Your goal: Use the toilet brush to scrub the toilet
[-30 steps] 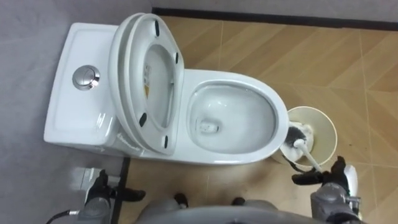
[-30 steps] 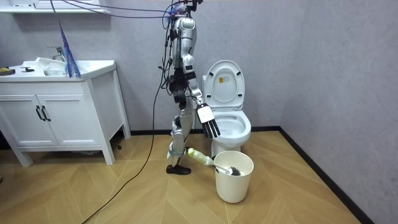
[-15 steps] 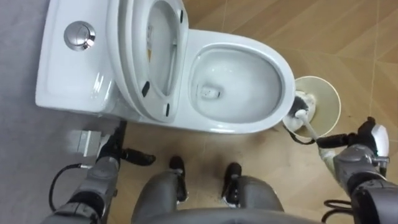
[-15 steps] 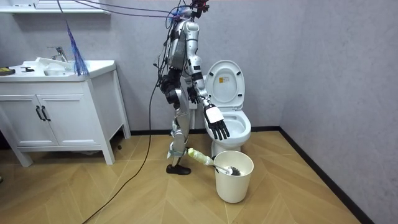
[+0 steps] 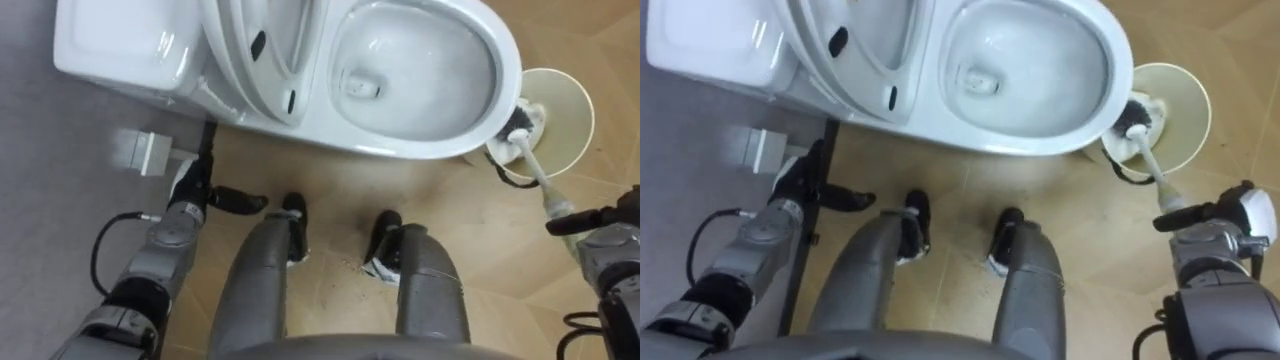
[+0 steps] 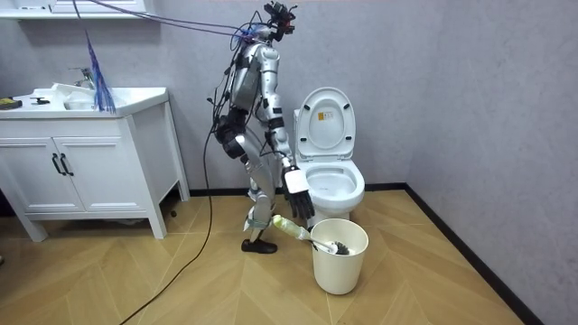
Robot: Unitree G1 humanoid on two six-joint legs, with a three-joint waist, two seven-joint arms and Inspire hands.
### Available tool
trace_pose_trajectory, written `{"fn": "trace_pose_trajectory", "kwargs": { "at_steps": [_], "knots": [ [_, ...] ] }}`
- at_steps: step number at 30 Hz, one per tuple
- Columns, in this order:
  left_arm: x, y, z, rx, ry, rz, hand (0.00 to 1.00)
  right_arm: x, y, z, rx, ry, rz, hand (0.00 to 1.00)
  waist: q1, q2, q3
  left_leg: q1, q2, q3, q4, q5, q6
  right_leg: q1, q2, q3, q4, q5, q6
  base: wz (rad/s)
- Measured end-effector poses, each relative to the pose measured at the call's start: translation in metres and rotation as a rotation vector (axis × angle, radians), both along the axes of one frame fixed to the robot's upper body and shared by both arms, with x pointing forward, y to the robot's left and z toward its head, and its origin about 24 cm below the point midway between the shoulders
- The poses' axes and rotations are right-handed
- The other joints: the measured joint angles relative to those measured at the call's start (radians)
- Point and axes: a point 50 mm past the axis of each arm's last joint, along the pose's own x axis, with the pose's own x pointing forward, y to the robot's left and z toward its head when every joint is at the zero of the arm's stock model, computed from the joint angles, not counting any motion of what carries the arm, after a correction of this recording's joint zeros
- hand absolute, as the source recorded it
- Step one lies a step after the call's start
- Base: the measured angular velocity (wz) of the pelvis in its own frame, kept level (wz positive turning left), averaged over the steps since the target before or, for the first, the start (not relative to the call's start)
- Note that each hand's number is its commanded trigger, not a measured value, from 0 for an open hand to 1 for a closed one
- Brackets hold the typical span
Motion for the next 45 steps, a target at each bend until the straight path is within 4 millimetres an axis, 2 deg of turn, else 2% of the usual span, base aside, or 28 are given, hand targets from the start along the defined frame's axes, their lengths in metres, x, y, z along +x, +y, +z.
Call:
{"fn": "trace_pose_trajectory", "kwargs": {
  "at_steps": [3, 8, 11, 14, 17, 20, 23, 29, 30, 31, 38, 45],
  "knots": [
    [0.005, -0.001, 0.004, -0.019, -0.020, -0.002, 0.00, -0.001, -0.004, 0.002, -0.004, 0.028, 0.022, 0.00, 0.025, 0.003, 0.0003, -0.067, 0.003, 0.011, 0.052, -0.006, 0.001, -0.083, -0.015, 0.016, 0.070, -0.012, -0.013, -0.07],
    [0.013, -0.002, 0.011, -0.015, -0.046, -0.025, 0.00, 0.002, -0.002, 0.001, 0.025, 0.060, 0.071, 0.00, 0.030, 0.017, -0.0009, -0.158, -0.008, 0.005, 0.148, -0.027, -0.006, -0.176, -0.051, 0.013, 0.191, -0.055, -0.035, 0.13],
    [0.018, -0.004, 0.017, -0.025, -0.070, -0.030, 0.00, 0.008, -0.003, 0.004, 0.035, 0.051, 0.081, 0.00, 0.037, 0.032, -0.0015, -0.217, -0.004, -0.006, 0.220, -0.048, -0.011, -0.224, -0.050, 0.015, 0.254, -0.078, -0.044, 0.04],
    [0.024, -0.006, 0.027, -0.044, -0.109, -0.038, 0.00, 0.008, -0.006, 0.007, 0.029, 0.066, 0.071, 0.00, 0.040, 0.034, -0.0013, -0.255, -0.002, -0.006, 0.290, -0.073, -0.013, -0.266, -0.051, 0.035, 0.328, -0.109, -0.043, 0.04],
    [0.028, -0.009, 0.032, -0.075, -0.132, -0.043, 0.00, 0.010, -0.011, 0.012, -0.004, 0.074, 0.090, 0.00, 0.040, 0.039, -0.0020, -0.288, -0.002, 0.000, 0.331, -0.086, -0.014, -0.304, -0.065, 0.042, 0.379, -0.129, -0.054, 0.01],
    [0.030, -0.012, 0.036, -0.088, -0.151, -0.053, 0.00, 0.009, -0.016, 0.015, -0.023, 0.081, 0.092, 0.00, 0.040, 0.038, -0.0020, -0.313, -0.001, 0.001, 0.369, -0.097, -0.016, -0.333, -0.072, 0.051, 0.424, -0.146, -0.059, 0.04],
    [0.029, -0.014, 0.037, -0.087, -0.151, -0.064, 0.00, 0.010, -0.017, 0.016, -0.028, 0.086, 0.098, 0.00, 0.042, 0.038, -0.0016, -0.330, 0.010, 0.003, 0.396, -0.108, -0.022, -0.352, -0.070, 0.055, 0.449, -0.156, -0.068, -0.04],
    [0.029, -0.016, 0.037, -0.091, -0.156, -0.073, 0.00, 0.011, -0.016, 0.016, -0.011, 0.065, 0.093, 0.00, 0.028, 0.035, -0.0003, -0.361, 0.010, -0.010, 0.434, -0.118, -0.032, -0.376, -0.078, 0.048, 0.491, -0.177, -0.081, 0.04],
    [0.029, -0.016, 0.037, -0.092, -0.156, -0.074, 0.00, 0.011, -0.015, 0.016, -0.010, 0.064, 0.094, 0.30, 0.026, 0.035, -0.0003, -0.363, 0.010, -0.011, 0.435, -0.118, -0.032, -0.376, -0.080, 0.046, 0.493, -0.178, -0.083, 0.04],
    [0.029, -0.015, 0.038, -0.091, -0.156, -0.076, 0.00, 0.012, -0.015, 0.016, -0.005, 0.061, 0.099, 1.00, 0.020, 0.032, -0.0004, -0.367, 0.009, -0.011, 0.441, -0.120, -0.033, -0.380, -0.083, 0.044, 0.500, -0.181, -0.085, 0.03],
    [0.026, -0.013, 0.040, -0.091, -0.168, -0.090, 0.00, 0.017, -0.013, 0.017, 0.005, 0.051, 0.116, 1.00, 0.012, 0.013, 0.0014, -0.388, 0.027, -0.003, 0.466, -0.132, -0.029, -0.399, -0.083, 0.046, 0.518, -0.189, -0.085, -0.01],
    [0.017, -0.011, 0.034, -0.096, -0.140, -0.088, 0.00, 0.020, -0.012, 0.019, 0.005, 0.041, 0.122, 1.00, 0.016, 0.014, 0.0011, -0.392, 0.026, 0.001, 0.467, -0.134, -0.025, -0.401, -0.091, 0.043, 0.519, -0.191, -0.082, 0.00]
  ]
}}
